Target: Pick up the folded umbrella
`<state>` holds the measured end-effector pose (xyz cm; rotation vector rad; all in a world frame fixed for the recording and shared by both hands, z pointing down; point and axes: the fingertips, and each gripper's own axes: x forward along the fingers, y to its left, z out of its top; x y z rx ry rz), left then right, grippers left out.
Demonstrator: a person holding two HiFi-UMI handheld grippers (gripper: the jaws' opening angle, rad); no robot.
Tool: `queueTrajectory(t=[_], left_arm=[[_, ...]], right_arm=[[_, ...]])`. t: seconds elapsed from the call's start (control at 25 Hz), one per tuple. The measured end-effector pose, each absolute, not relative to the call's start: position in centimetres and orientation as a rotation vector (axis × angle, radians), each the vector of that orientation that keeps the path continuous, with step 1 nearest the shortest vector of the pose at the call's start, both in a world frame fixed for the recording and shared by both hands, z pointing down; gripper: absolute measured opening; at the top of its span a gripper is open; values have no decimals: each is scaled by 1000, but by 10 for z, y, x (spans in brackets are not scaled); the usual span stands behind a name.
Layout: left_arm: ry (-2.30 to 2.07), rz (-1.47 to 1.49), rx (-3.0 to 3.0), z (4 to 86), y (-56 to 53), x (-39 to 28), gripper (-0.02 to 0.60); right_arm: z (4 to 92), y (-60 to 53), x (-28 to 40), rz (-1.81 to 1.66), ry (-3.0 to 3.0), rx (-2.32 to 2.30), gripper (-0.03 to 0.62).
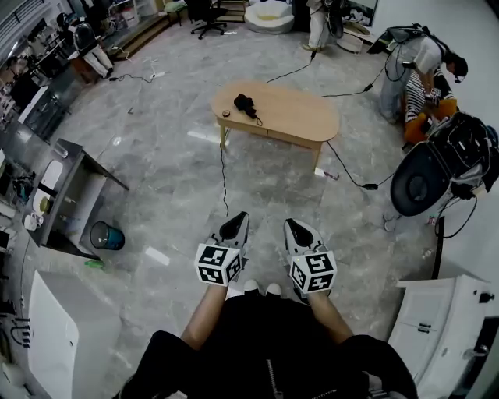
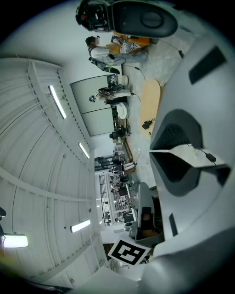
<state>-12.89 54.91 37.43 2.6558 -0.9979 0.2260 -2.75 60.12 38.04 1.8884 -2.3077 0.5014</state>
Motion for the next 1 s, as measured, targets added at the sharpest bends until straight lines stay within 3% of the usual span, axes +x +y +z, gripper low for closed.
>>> queueTrajectory(t=[1.0], left_arm=[[-898,257,2691,383,541,-142,20]], right_arm=[[380,586,-69,490,-2320,1869,12]])
